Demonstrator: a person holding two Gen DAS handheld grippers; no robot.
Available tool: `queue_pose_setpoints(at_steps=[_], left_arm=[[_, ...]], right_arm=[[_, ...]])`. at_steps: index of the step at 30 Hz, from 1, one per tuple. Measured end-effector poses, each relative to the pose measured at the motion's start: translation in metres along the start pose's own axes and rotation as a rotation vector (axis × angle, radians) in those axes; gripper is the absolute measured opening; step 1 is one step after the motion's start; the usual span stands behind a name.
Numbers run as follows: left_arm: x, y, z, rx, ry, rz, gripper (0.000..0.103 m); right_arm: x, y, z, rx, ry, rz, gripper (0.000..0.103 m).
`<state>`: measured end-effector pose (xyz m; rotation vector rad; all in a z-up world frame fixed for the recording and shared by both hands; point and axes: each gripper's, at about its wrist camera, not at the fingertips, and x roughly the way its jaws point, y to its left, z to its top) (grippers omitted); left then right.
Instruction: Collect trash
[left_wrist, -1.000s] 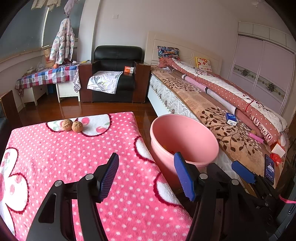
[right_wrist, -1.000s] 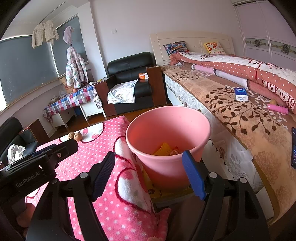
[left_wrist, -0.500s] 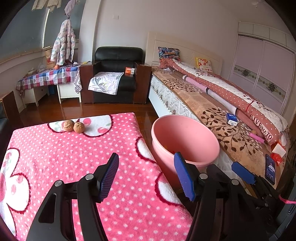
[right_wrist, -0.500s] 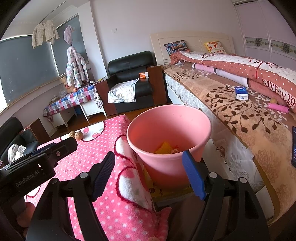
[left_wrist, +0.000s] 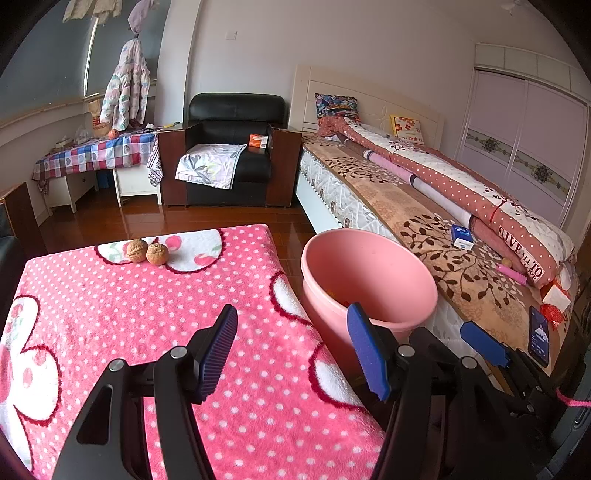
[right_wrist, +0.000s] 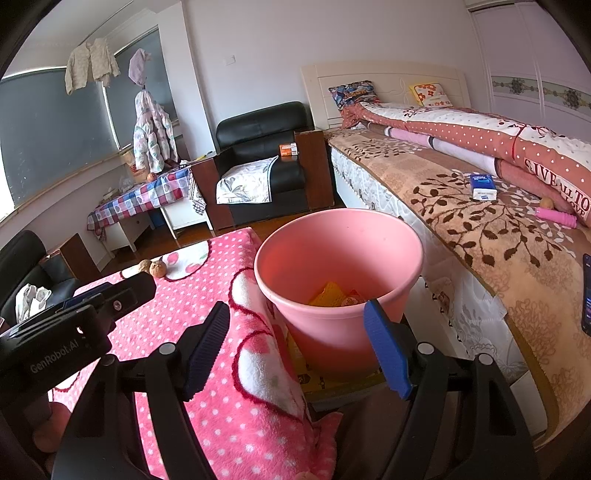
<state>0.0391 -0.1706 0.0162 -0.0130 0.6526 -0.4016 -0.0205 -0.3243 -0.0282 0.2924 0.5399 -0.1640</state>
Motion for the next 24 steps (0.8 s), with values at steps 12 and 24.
queue_pose_setpoints(at_steps=[12,24], left_arm=[[-0.0001,-0.0004,0.0001,-0.001,0.001,-0.001,0.061],[-0.0002,-0.0004,0.0001,0.000,0.001,-0.001,0.061]], right_arm=[[-0.0012,0.0029,-0.0021,-0.002,0.002,0.000,0.075],[-0.0034,0.0067,-0.0049,-0.003,0.003,-0.001,0.075]])
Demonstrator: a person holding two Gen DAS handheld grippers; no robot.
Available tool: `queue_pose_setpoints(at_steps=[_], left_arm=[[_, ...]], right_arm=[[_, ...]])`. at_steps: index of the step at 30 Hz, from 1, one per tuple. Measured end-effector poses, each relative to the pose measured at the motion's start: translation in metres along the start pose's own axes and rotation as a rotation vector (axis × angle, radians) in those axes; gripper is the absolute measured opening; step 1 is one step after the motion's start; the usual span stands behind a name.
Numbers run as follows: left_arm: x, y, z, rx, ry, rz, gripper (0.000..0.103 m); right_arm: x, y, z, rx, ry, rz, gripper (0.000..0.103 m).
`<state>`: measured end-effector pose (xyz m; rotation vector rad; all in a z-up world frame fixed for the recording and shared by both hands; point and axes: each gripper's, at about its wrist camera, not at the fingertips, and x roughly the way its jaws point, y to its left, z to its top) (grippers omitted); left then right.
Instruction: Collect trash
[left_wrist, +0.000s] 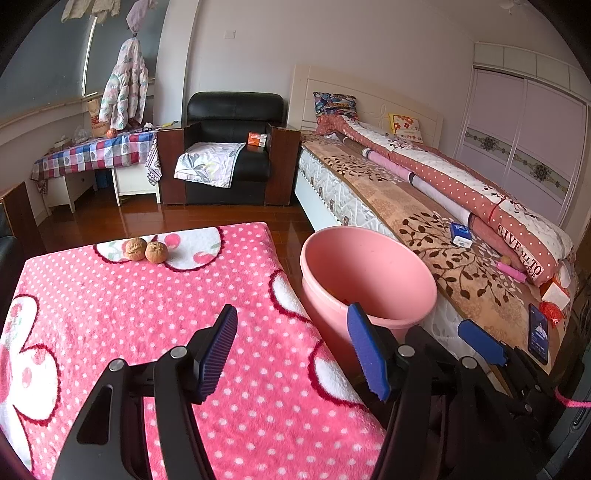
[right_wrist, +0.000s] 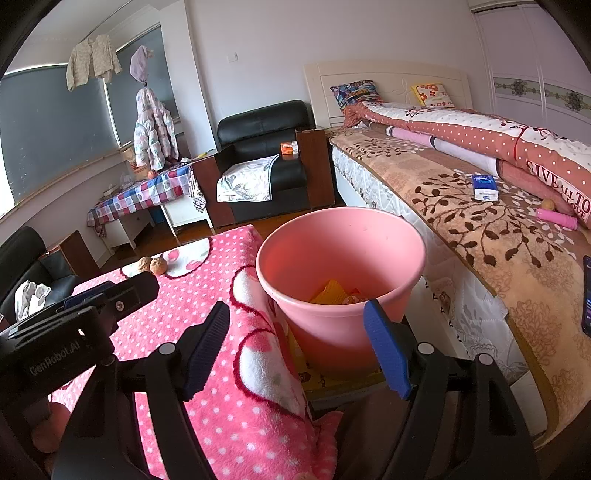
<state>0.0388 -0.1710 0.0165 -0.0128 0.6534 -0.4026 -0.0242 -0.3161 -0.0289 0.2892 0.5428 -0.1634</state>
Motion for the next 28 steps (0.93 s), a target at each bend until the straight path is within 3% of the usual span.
queue_pose_setpoints(at_steps=[28], left_arm=[[0.004,0.009,-0.002,-0.036,0.020,0.019,0.061]], right_arm=[[-0.003,0.007,-0.004,-0.013,0.014,0.000,0.075]])
